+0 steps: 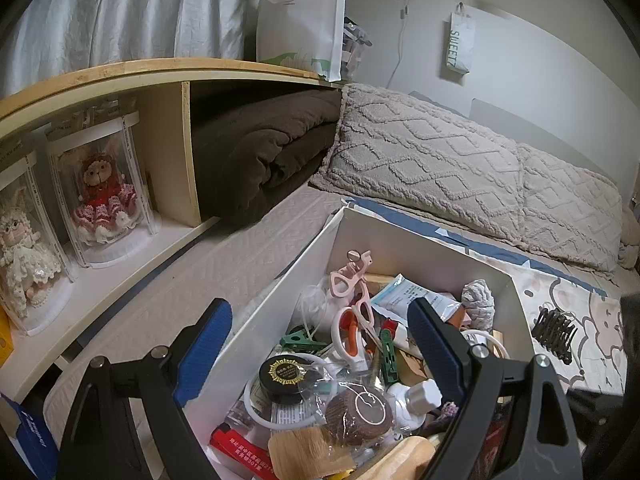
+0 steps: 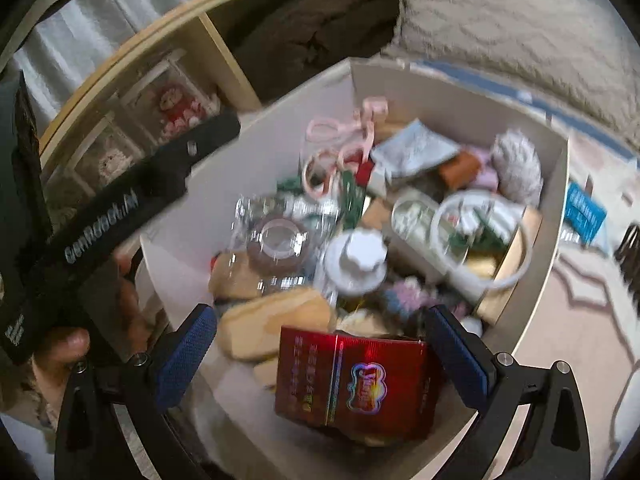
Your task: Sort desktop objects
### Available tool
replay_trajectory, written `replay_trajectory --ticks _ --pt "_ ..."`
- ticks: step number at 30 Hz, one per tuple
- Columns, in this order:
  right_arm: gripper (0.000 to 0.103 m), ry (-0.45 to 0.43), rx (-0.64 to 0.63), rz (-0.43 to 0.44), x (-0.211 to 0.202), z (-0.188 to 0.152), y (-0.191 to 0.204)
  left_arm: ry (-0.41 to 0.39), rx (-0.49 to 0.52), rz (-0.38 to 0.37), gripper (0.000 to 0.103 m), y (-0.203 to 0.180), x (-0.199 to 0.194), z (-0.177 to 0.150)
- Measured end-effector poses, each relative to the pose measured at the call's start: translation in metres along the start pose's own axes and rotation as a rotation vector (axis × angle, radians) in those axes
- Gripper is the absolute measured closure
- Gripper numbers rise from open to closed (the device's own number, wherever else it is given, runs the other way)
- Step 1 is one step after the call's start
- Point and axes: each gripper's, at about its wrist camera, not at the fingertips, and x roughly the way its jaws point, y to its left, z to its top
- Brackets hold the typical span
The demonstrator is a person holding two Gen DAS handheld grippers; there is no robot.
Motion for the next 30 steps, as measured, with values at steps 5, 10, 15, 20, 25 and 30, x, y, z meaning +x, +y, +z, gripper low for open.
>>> replay_trajectory --ticks 5,10,15,20,25,30 --pt "0.000 0.031 0.003 -0.013 0.002 -0.010 0.003 -0.002 0.000 0.000 0.013 0.000 -0.002 0.000" --pt "0.000 -0.020 -0.016 -0.064 -0.007 -0.008 0.003 -0.001 0.002 -0.003 0.013 0.000 -0.001 0.000" --pt "0.000 -0.115 -0.018 -0.128 -0.020 -0.001 -0.003 0.000 0.007 -0.005 0.013 0.000 -0.004 0.001" --pt "0.000 -0.214 -0.037 -0.211 -0.032 0.001 -0.012 -0.007 0.013 -0.002 0.013 -0.002 -0.007 0.001" --pt "0.000 -0.254 -0.018 -0.252 -0.037 0.002 -0.025 -0.016 0.014 -0.002 0.004 -0.006 -0.007 0.001" --pt "0.000 -0.316 0.014 -0.272 -0.047 0.001 -0.038 -0.017 0.032 0.010 0.000 -0.011 -0.007 0.001"
